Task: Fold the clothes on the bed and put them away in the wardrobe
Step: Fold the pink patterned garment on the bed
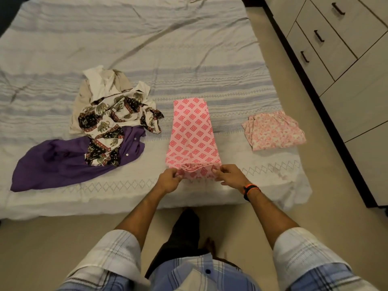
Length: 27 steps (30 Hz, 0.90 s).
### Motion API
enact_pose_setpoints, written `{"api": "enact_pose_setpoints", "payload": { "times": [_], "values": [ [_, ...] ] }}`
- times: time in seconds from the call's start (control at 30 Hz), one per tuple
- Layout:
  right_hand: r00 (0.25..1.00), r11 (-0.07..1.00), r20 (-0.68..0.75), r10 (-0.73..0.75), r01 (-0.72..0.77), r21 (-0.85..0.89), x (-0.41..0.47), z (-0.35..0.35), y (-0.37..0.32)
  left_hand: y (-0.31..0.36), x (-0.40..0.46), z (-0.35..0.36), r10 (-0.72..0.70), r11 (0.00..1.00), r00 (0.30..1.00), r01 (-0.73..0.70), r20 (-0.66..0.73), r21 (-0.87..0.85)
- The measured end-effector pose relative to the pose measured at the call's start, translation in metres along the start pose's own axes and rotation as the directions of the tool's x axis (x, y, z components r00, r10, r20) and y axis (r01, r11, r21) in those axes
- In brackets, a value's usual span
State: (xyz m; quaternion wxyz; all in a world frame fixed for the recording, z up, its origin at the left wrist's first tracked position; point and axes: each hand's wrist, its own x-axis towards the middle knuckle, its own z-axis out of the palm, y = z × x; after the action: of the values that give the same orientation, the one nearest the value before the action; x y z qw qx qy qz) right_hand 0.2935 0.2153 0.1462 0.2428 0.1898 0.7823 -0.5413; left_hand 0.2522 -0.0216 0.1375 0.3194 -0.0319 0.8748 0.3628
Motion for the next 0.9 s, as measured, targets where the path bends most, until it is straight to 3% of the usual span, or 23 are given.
{"api": "enact_pose_setpoints", "payload": {
  "times": [0.73, 0.83, 0.9],
  "values": [
    [0.95, 0.973, -0.262, 0.17, -0.203, -0.106, 0.258, -0.024, -0.063, 0.038, 0.249, -0.059, -0.203, 0.95, 0.978, 0.211, 0.057, -0.229],
    [0.955, 0.97, -0.221, 0.199, -0.224, -0.096, 0.265, -0.02, -0.068, 0.046, 0.253, -0.059, -0.206, 0.953, 0.978, 0.207, 0.03, -0.219],
    [0.967, 0.955, -0.168, 0.19, -0.222, -0.195, 0.263, -0.013, -0.06, 0.042, 0.249, -0.05, -0.191, 0.969, 0.981, 0.194, 0.036, -0.153]
  ]
}}
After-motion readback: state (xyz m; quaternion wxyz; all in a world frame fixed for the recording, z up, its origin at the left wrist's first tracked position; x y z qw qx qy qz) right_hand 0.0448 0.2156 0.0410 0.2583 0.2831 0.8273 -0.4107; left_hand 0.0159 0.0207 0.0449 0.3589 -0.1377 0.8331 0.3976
